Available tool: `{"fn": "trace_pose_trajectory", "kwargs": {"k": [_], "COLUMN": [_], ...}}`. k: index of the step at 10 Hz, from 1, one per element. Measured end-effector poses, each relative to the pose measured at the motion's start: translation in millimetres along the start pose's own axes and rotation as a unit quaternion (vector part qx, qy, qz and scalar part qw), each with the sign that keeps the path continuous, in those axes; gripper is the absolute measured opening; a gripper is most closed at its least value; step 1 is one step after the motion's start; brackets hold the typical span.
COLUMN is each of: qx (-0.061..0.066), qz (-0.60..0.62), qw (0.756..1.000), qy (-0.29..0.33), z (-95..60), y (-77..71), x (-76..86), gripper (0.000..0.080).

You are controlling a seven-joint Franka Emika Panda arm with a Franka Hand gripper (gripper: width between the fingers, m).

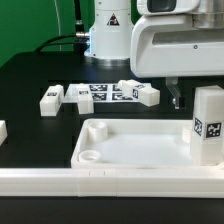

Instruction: Assemble desk

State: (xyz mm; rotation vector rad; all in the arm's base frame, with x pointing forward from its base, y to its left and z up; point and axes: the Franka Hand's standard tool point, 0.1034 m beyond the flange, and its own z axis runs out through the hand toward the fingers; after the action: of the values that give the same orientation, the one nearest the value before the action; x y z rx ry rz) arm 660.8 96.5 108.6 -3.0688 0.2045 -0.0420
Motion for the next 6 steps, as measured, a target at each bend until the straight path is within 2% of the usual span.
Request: {"fn": "trace_pose_trajectory", "kwargs": {"k": [3, 5, 6], "qx": [-0.012, -0.013, -0.013], "qz": [-0.117, -0.131, -0.13], "qw": [0.993, 0.991, 0.991], "qy": [-0.001, -0.002, -0.003], "z": [-0.8, -0.7, -0.6], "y": [1.9, 2.5, 2.5], "x": [0.4, 0.2, 0.1], "gripper": [0.0649, 0.0637, 0.0463]}}
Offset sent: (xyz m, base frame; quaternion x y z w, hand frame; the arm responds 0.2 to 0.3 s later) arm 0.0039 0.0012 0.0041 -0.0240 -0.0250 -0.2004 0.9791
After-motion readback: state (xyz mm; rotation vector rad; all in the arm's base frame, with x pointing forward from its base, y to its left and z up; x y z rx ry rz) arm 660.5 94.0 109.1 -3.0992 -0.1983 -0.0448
